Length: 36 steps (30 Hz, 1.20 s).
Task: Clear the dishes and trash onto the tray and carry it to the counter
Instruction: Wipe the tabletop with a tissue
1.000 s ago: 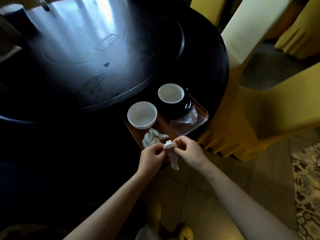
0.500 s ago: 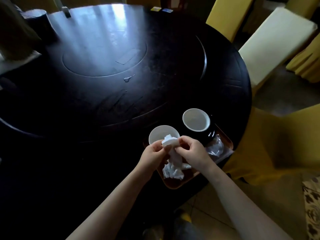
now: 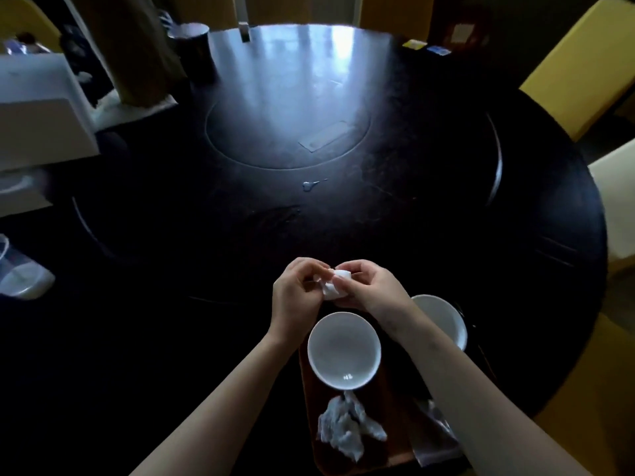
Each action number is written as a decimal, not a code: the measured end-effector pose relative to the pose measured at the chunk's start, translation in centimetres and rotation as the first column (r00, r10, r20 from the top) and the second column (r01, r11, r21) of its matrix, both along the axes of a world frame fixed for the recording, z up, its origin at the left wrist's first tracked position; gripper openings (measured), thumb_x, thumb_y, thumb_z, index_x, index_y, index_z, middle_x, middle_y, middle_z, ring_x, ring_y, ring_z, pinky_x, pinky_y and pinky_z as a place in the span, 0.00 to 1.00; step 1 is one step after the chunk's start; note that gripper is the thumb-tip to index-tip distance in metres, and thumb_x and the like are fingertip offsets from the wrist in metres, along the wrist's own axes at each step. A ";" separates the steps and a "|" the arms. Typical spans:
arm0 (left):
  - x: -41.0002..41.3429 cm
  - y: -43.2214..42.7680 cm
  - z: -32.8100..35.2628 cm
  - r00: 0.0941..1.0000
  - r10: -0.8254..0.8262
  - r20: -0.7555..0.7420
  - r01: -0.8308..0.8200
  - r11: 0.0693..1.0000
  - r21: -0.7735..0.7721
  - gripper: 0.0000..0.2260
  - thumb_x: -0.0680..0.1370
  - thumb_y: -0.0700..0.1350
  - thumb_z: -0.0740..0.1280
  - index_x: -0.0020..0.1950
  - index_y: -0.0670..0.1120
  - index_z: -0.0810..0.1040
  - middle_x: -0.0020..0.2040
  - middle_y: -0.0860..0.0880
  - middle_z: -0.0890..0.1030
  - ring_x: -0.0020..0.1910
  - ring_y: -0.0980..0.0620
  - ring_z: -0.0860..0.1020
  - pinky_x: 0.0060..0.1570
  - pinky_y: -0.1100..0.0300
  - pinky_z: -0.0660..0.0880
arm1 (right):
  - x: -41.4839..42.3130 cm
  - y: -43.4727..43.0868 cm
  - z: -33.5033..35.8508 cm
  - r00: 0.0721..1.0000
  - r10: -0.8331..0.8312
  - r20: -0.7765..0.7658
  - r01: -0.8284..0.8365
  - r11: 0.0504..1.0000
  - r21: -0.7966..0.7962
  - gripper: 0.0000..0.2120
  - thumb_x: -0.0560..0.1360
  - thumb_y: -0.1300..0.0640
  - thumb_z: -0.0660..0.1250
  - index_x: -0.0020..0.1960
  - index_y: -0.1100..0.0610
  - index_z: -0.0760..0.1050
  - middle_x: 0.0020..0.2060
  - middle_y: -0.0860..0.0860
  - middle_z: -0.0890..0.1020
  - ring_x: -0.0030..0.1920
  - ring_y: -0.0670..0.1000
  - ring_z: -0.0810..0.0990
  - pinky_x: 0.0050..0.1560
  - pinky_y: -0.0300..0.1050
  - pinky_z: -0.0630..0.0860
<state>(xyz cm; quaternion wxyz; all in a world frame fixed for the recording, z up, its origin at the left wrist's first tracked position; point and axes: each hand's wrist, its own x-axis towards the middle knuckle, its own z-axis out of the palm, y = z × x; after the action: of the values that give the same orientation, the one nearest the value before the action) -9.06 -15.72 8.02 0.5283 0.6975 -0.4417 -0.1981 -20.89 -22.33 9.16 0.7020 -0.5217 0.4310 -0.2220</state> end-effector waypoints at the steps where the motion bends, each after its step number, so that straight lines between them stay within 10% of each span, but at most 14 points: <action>1: 0.1 -0.4 0.0 1.000 0.012 -0.015 -0.012 1.000 0.008 0.10 0.67 0.31 0.67 0.36 0.47 0.80 0.41 0.50 0.81 0.43 0.57 0.79 0.43 0.69 0.74 | 0.4 -0.8 -0.1 1.000 -0.013 -0.012 0.013 1.000 0.003 0.07 0.71 0.63 0.70 0.49 0.59 0.76 0.42 0.56 0.81 0.40 0.52 0.82 0.42 0.42 0.82; 13: 4.9 -4.3 -0.9 0.991 0.081 -0.108 -0.066 0.988 0.137 0.10 0.71 0.34 0.67 0.44 0.49 0.81 0.44 0.53 0.83 0.44 0.57 0.82 0.47 0.61 0.79 | 5.9 -6.8 -1.2 0.998 -0.056 0.001 0.056 0.998 -0.011 0.04 0.69 0.65 0.72 0.42 0.60 0.78 0.36 0.54 0.83 0.36 0.49 0.82 0.39 0.42 0.80; 21: 11.8 -6.3 -5.5 0.827 0.013 0.562 -0.307 0.848 0.432 0.24 0.77 0.50 0.60 0.71 0.43 0.62 0.73 0.42 0.63 0.74 0.45 0.57 0.72 0.48 0.47 | 8.2 -17.0 -2.5 0.878 -0.372 -0.301 0.133 0.793 -0.595 0.06 0.72 0.58 0.68 0.39 0.60 0.75 0.30 0.47 0.78 0.33 0.45 0.77 0.36 0.31 0.71; 29: 13.3 -5.4 -8.6 0.783 -0.110 0.612 -0.365 0.715 0.596 0.37 0.70 0.67 0.29 0.72 0.47 0.41 0.74 0.46 0.41 0.74 0.50 0.39 0.71 0.48 0.35 | 15.7 -23.3 -6.1 0.808 -0.466 -0.360 -0.080 0.519 -0.851 0.02 0.72 0.63 0.65 0.42 0.62 0.75 0.41 0.59 0.82 0.44 0.61 0.77 0.40 0.47 0.69; 36: 13.5 -5.6 -9.2 0.741 -0.109 0.663 -0.399 0.723 0.565 0.33 0.76 0.64 0.37 0.73 0.43 0.51 0.75 0.42 0.51 0.74 0.46 0.49 0.70 0.50 0.36 | 17.7 -22.5 -7.9 0.899 -0.333 -0.284 -0.099 0.479 -0.872 0.06 0.73 0.66 0.63 0.43 0.63 0.79 0.31 0.44 0.75 0.40 0.56 0.77 0.40 0.43 0.73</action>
<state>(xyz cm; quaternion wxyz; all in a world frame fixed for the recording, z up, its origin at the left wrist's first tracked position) 4.43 -21.31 -1.14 0.0633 0.8977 -0.4340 -0.0420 -3.14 -44.82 1.29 0.2135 -0.8065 0.4332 -0.3409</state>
